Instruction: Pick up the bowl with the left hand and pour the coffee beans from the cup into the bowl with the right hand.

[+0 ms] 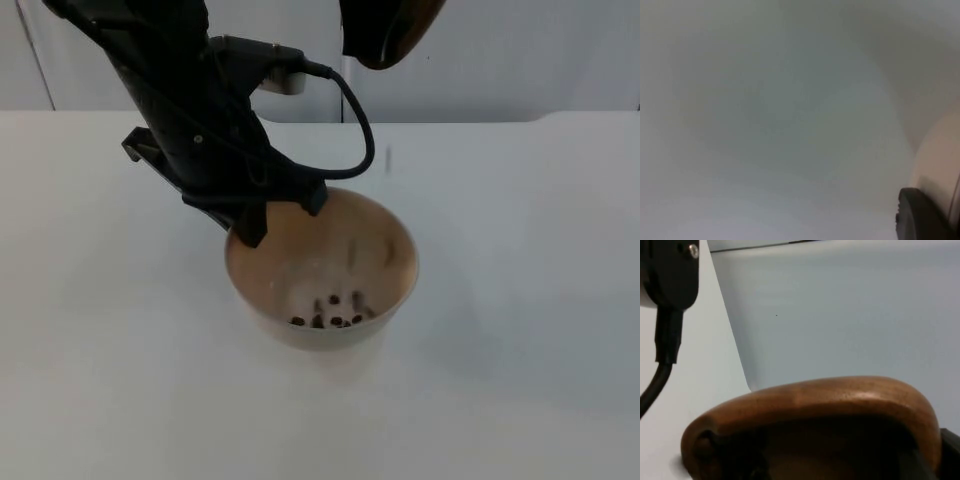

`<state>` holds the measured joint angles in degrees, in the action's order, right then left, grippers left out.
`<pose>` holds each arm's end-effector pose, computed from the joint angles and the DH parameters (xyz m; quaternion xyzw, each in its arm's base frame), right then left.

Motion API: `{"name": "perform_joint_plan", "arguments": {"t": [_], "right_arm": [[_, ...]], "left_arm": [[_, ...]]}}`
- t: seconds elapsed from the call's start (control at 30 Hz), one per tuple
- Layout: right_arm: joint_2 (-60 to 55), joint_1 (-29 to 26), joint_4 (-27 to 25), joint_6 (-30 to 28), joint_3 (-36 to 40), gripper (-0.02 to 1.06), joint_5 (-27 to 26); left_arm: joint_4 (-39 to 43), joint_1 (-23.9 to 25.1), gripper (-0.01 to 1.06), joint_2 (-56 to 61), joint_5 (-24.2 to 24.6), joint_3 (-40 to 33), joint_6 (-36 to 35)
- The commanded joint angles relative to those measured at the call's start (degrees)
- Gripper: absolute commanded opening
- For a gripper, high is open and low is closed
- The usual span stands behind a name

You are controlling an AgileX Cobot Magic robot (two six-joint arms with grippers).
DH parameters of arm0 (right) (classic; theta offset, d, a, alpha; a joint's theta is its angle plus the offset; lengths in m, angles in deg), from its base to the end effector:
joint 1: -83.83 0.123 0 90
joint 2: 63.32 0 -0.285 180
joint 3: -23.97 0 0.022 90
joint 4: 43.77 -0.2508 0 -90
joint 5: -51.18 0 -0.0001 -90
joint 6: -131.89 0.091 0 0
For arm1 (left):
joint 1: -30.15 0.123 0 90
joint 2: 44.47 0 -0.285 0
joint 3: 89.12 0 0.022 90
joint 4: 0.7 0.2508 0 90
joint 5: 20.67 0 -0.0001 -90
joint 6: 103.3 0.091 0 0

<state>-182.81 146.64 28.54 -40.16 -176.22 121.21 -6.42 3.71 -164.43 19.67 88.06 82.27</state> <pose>0.2634 0.3343 0.3216 -0.5026 0.6449 -0.4219 0.3917 0.3480 -0.1796 0.1658 0.2408 0.9587 -0.0635 0.1374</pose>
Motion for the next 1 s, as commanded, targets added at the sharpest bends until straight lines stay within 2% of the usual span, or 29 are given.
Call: {"name": "perform_joint_plan", "arguments": {"t": [0.0,0.5,0.73,0.83,0.9,0.97], "right_arm": [[0.0,0.2,0.9,0.0,0.0,0.00,-0.1],[0.0,-0.4,-3.3,0.1,0.0,0.00,-0.1],[0.5,-3.2,-8.9,1.2,-0.2,0.00,-0.1],[1.3,-4.9,-13.4,1.5,-0.2,0.00,-0.1],[2.8,-6.8,-19.3,1.7,-0.2,0.00,-0.1],[3.2,-7.2,-20.6,1.8,-0.2,0.00,-0.1]], "left_arm": [[-0.9,-0.3,0.00,0.3,-0.1,0.0,-0.1],[-0.9,-0.3,0.00,0.3,0.0,0.0,0.1],[-0.9,-0.3,0.00,0.3,0.1,0.0,0.0],[-0.8,-0.3,0.00,0.3,-0.1,0.0,0.0],[-0.8,-0.3,0.00,0.3,-0.1,0.0,0.0],[-0.8,-0.3,0.00,0.3,-0.1,0.0,0.0]]}}
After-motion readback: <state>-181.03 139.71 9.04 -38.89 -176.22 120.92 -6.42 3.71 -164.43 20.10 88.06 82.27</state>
